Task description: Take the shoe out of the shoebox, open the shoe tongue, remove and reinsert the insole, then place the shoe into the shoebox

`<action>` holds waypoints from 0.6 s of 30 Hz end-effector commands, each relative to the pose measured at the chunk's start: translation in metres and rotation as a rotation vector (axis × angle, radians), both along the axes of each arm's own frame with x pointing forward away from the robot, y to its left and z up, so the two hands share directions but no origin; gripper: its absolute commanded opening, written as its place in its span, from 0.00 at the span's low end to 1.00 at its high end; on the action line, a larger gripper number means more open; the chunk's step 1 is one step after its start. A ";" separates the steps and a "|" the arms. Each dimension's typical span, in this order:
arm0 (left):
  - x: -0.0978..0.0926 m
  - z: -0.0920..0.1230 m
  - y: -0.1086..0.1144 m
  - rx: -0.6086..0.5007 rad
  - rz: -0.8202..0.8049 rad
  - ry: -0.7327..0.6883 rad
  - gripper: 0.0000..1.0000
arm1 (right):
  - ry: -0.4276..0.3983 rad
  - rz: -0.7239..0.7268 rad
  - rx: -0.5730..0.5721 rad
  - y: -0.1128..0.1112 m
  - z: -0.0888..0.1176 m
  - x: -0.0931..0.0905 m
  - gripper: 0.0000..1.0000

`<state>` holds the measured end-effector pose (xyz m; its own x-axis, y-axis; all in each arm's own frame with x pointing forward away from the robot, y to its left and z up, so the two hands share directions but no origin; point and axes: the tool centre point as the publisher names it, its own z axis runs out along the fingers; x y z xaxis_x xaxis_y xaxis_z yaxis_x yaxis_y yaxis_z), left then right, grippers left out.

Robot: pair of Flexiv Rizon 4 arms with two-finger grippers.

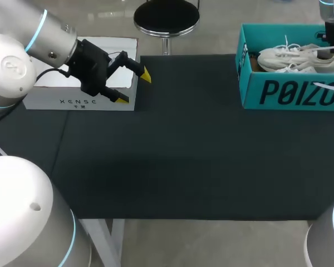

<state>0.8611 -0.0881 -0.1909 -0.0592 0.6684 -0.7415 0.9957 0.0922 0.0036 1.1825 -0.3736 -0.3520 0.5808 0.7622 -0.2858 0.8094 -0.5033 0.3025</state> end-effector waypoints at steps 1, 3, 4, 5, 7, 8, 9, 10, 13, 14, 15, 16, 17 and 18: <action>0.000 0.000 0.000 0.002 0.000 -0.001 1.00 | 0.000 0.013 -0.009 0.005 -0.013 0.002 0.00; 0.000 0.000 0.000 0.002 0.000 -0.001 1.00 | 0.000 0.022 -0.021 0.006 -0.013 0.002 0.00; 0.000 0.000 0.000 0.002 0.000 -0.001 1.00 | 0.001 0.022 -0.022 0.006 -0.013 0.002 0.00; 0.000 0.000 0.000 0.002 0.000 -0.001 1.00 | 0.002 0.021 -0.023 0.006 -0.013 0.002 0.00; 0.000 0.000 0.000 0.002 0.000 -0.001 1.00 | 0.005 0.017 -0.023 0.006 -0.013 0.002 0.00; 0.000 0.000 0.000 0.002 0.000 -0.001 1.00 | 0.007 0.012 -0.023 0.006 -0.012 0.001 0.00; 0.000 0.000 0.000 0.002 0.000 -0.001 1.00 | 0.007 0.009 -0.022 0.006 -0.011 0.001 0.00; 0.000 0.000 0.000 0.002 0.000 -0.001 1.00 | 0.008 0.007 -0.021 0.006 -0.010 0.000 0.22; 0.000 0.000 0.000 0.002 0.000 -0.001 1.00 | 0.008 -0.003 -0.012 0.006 -0.004 -0.002 1.00; 0.000 0.000 0.000 0.002 0.000 -0.001 1.00 | 0.007 -0.004 -0.012 0.006 -0.001 -0.003 1.00; 0.000 0.000 0.000 0.002 0.000 -0.001 1.00 | 0.002 -0.008 -0.011 0.005 0.003 -0.003 1.00; 0.000 0.000 0.000 0.002 0.000 -0.001 1.00 | -0.002 -0.008 -0.010 0.005 0.007 -0.003 1.00; 0.000 0.000 0.000 0.002 0.000 -0.001 1.00 | -0.009 -0.008 -0.013 0.005 0.012 -0.003 1.00; 0.000 0.000 0.000 0.002 0.000 -0.001 1.00 | -0.015 -0.010 -0.011 0.005 0.016 -0.003 1.00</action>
